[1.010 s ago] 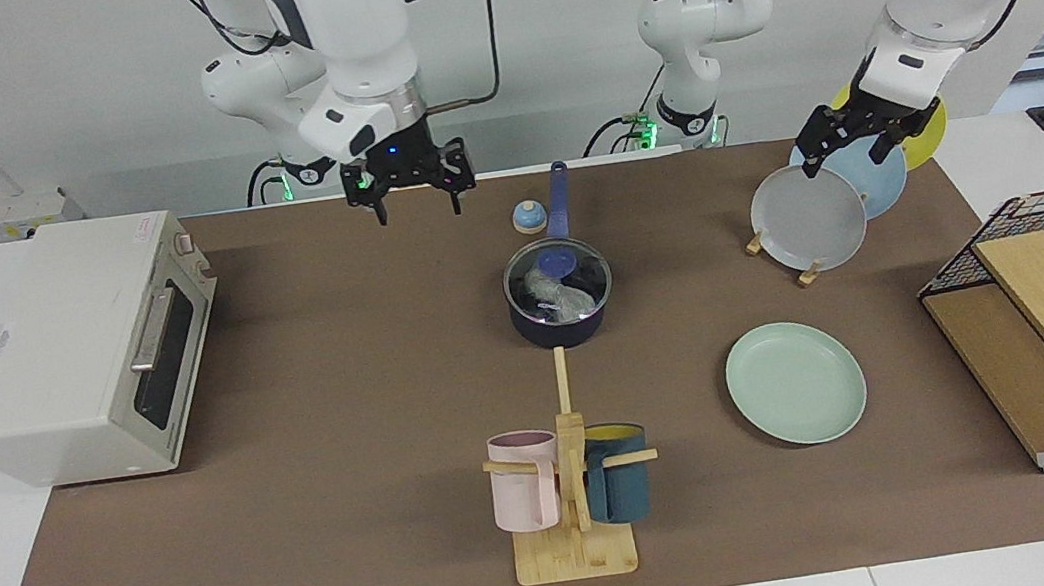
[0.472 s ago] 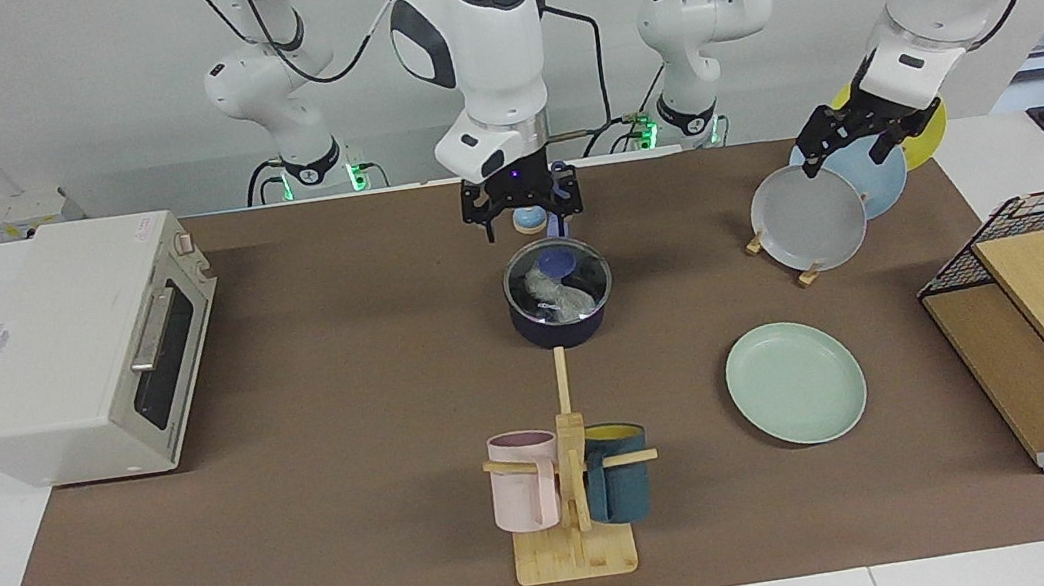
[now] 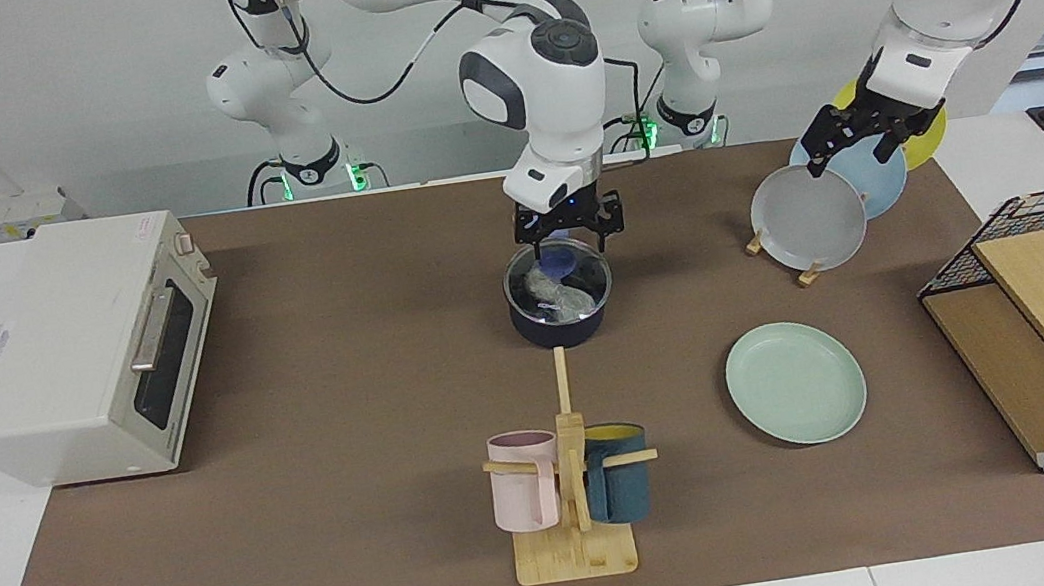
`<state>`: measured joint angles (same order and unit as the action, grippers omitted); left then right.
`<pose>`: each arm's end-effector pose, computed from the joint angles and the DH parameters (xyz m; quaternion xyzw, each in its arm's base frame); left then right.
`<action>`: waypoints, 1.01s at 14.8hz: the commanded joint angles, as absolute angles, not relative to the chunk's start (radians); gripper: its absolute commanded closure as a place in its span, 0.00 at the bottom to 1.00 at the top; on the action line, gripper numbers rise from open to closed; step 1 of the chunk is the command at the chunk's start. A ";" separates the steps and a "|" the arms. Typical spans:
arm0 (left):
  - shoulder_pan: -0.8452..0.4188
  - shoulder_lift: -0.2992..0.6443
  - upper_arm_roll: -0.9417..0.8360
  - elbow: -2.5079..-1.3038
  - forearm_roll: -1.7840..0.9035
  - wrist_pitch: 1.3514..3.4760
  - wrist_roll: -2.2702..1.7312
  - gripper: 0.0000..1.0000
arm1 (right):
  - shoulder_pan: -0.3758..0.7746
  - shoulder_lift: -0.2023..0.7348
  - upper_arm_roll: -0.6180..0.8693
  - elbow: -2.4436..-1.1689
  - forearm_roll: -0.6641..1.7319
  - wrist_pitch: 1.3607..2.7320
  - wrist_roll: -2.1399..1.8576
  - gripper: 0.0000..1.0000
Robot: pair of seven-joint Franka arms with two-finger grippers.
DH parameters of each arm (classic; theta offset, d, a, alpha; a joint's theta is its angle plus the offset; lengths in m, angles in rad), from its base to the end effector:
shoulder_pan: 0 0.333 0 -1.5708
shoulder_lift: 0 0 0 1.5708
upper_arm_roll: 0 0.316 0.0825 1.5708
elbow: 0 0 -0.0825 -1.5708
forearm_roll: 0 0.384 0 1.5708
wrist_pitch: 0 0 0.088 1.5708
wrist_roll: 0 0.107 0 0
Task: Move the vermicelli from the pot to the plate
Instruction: 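Grasp the blue lid knob with the right gripper and lift the lid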
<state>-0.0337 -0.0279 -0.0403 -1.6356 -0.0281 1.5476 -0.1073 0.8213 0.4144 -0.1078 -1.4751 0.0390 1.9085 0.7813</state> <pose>0.5401 -0.0434 0.6074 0.9993 0.0168 -0.0312 0.0107 0.5074 0.4574 0.4430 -0.9993 0.0354 -0.0100 0.0050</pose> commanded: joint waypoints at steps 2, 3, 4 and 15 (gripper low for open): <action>-0.028 -0.058 -0.041 -1.667 -0.009 1.568 -0.109 0.00 | 0.818 0.403 -0.107 -1.528 0.060 1.962 0.781 0.00; -0.028 -0.057 -0.041 -1.667 -0.009 1.571 -0.107 0.00 | 0.813 0.403 -0.107 -1.531 0.060 1.960 0.776 0.00; -0.028 -0.057 -0.041 -1.667 -0.009 1.571 -0.107 0.00 | 0.808 0.403 -0.107 -1.535 0.060 1.959 0.764 0.00; -0.029 -0.057 -0.041 -1.666 -0.009 1.569 -0.107 0.00 | 0.813 0.376 -0.107 -1.638 0.063 2.023 0.747 0.00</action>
